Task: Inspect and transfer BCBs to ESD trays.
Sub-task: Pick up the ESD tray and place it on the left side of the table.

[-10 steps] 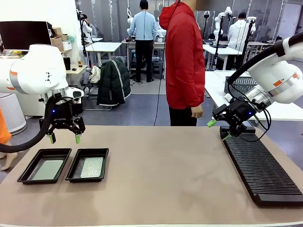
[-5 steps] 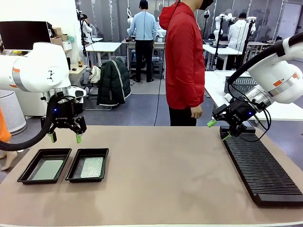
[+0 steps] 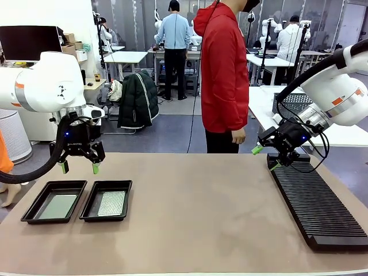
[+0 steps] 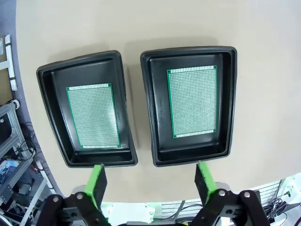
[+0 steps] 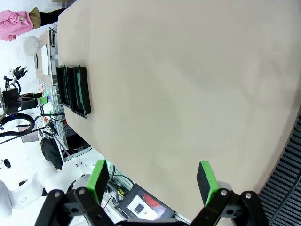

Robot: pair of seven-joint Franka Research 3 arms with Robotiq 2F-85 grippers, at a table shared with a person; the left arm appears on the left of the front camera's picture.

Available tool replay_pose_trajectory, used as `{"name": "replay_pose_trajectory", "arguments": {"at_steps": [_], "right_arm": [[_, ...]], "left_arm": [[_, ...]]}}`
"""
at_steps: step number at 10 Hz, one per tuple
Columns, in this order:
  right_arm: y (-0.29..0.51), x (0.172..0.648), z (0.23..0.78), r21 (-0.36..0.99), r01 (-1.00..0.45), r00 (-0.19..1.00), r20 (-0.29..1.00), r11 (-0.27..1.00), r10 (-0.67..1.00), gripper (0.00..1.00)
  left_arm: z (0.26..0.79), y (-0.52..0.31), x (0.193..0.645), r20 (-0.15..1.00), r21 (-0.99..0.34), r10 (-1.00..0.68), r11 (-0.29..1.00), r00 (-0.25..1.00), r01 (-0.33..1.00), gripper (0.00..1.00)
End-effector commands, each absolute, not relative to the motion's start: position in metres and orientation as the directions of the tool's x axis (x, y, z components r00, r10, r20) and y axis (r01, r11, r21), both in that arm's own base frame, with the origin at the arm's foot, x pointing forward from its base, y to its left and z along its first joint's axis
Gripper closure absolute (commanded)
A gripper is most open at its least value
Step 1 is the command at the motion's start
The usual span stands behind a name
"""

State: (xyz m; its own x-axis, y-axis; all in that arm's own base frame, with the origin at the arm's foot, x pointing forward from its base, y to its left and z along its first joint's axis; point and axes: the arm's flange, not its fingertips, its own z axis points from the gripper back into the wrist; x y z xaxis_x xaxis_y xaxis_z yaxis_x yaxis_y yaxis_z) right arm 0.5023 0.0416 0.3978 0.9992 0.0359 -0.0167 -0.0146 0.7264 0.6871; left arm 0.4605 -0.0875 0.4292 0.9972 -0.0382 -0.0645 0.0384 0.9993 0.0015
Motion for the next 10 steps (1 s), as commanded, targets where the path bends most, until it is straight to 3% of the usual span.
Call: {"name": "replay_pose_trajectory", "arguments": {"at_steps": [1,10], "right_arm": [[0.0432,0.5006,0.3996,0.672,0.001,0.999,-0.029,0.741,0.026,0.0],[0.0432,0.5006,0.3996,0.672,0.001,0.999,-0.029,0.741,0.026,0.0]], "left_arm": [[0.4293,-0.0836,0.4609,-0.061,-0.001,-0.031,1.0,0.998,0.031,0.0],[0.4293,-0.0836,0.4609,-0.061,-0.001,-0.031,1.0,0.998,0.031,0.0]]}}
